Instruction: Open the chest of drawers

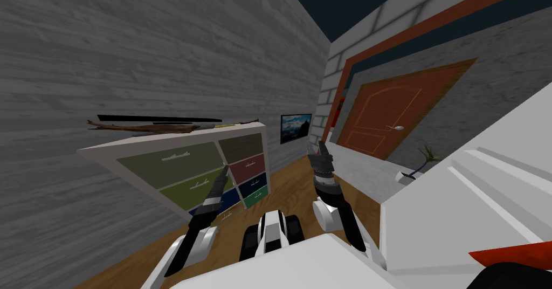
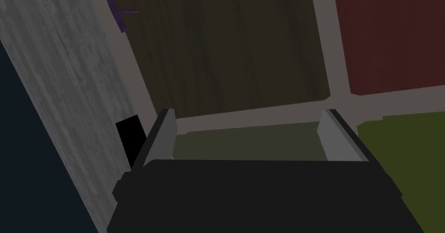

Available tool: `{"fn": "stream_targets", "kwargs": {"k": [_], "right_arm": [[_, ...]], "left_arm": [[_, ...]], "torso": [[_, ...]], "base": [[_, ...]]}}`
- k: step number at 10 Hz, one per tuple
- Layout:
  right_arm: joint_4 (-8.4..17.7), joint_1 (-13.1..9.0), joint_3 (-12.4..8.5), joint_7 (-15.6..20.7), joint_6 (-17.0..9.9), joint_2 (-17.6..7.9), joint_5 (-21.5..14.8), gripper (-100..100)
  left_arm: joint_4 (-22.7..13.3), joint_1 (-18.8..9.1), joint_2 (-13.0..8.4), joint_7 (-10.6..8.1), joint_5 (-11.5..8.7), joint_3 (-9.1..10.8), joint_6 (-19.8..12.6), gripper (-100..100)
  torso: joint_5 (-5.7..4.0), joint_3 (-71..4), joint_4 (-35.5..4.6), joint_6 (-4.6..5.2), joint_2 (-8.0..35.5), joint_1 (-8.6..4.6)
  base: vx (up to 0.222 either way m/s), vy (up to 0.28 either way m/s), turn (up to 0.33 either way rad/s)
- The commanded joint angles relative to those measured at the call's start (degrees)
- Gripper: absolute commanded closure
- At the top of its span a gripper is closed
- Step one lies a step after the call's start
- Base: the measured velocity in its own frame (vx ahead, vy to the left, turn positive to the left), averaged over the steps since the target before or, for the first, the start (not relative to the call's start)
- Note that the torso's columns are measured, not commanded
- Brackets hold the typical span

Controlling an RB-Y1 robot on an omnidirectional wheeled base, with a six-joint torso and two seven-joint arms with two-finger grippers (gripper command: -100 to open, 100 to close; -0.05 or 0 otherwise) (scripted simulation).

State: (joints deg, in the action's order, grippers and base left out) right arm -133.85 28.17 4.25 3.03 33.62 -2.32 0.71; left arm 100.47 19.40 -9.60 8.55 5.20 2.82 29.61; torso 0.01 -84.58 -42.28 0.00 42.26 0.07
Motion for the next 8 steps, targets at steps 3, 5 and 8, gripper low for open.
{"fn": "stream_targets", "kwargs": {"k": [3,5,8], "right_arm": [[0.0,0.0,0.0,0.0,0.0,0.0,0.0,0],[0.0,0.0,0.0,0.0,0.0,0.0,0.0,0],[0.0,0.0,0.0,0.0,0.0,0.0,0.0,0]], "left_arm": [[-7.24,-1.56,1.11,0.38,-0.34,1.29,1.39,-100],[-10.45,-2.41,1.58,0.53,-0.51,1.91,1.94,-100],[-14.79,-3.56,2.6,0.73,-0.73,2.74,2.7,-100]], "torso": [[-0.02,0.03,-0.01,0.0,0.06,-0.08],[-0.03,0.04,-0.02,0.0,0.07,-0.09],[-0.01,0.01,0.0,0.0,0.01,-0.03]], "base": [[0.072,-0.108,0.051],[0.054,-0.111,0.046],[0.056,-0.106,0.044]]}}
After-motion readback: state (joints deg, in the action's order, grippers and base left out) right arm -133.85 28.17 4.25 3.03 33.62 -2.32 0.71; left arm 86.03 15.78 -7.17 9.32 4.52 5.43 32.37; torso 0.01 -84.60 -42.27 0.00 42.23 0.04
